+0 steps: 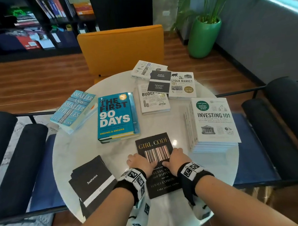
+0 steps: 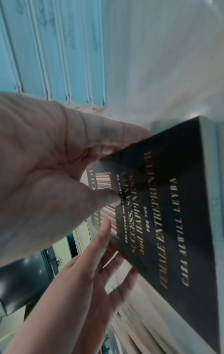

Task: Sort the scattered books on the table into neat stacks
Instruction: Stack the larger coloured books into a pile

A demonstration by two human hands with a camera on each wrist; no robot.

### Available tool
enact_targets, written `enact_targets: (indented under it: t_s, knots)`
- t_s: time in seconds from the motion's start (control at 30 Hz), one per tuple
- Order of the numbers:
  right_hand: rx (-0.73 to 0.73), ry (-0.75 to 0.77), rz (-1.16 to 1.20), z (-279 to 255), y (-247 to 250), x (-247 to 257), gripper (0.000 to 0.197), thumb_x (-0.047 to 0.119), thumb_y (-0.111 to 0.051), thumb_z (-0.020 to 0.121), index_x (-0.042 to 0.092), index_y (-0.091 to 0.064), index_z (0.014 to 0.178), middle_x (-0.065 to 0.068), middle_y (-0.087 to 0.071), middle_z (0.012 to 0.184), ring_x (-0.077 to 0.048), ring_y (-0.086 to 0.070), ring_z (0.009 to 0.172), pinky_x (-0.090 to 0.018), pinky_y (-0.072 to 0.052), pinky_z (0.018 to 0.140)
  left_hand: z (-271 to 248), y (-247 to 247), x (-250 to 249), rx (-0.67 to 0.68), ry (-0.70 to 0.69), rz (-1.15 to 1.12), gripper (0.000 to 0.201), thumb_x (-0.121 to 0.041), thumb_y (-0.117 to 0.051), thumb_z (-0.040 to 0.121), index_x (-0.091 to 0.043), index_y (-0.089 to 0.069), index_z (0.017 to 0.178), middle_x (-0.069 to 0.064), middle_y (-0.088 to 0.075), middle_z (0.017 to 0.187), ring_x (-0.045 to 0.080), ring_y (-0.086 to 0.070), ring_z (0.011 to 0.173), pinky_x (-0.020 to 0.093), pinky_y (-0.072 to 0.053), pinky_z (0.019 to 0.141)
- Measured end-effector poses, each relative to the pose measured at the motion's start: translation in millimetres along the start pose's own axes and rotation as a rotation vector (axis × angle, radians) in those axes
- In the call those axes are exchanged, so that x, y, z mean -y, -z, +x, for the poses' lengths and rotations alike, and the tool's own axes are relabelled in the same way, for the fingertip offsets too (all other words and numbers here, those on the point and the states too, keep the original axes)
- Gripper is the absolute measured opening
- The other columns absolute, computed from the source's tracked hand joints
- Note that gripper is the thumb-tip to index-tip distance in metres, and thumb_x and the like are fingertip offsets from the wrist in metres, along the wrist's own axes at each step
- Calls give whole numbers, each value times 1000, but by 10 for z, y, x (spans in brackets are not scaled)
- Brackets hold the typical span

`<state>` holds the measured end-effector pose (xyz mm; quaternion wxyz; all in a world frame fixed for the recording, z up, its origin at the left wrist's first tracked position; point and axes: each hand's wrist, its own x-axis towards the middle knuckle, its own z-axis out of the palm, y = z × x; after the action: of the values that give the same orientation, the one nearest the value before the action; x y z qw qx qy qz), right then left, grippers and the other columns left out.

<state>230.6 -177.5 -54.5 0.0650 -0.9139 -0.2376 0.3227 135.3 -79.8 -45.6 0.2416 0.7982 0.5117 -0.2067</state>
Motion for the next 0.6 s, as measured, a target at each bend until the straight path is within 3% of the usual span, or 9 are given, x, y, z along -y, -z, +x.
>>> enact_targets:
  t_s: [0.1,0.2,0.33,0.47,0.6]
  knots:
    - [0,15,61,-40,0,-89,57,43,-61,88,9,-39,129,-9,-44,125,-24,-59,106,-34,-49,88,-17,0,-43,-14,19,-351,64,-33,-68,86,-4,-31,129,17,-49,130,31,-50,122,38,-38,104]
    - [10,24,121,-68,29,-144,60,45,-58,88,8,-37,131,-11,-43,128,-26,-58,108,-36,-49,91,-47,74,-58,34,-90,-577,42,-7,-55,92,-7,-24,120,17,-63,116,30,-63,106,39,-48,95]
    - [14,50,389,-56,163,-59,59,49,-53,84,16,-33,128,-7,-55,121,-23,-60,103,-41,-51,92,-72,322,-53,-36,-153,-692,45,-2,-50,94,-8,-24,130,10,-60,113,26,-61,106,41,-46,100]
    - [-9,141,603,0,365,267,56,49,-53,81,27,-24,123,-3,-62,112,-19,-65,92,-42,-53,88,65,733,38,-94,-190,-843,46,-2,-52,95,-12,-25,131,12,-58,117,24,-59,107,44,-47,99]
    - [-17,231,628,134,593,734,65,35,-66,78,24,-28,129,-1,-57,119,-17,-61,102,-37,-50,93,364,1171,209,-166,-225,-855,54,-13,-59,93,-24,-26,135,12,-63,123,25,-64,106,48,-51,96]
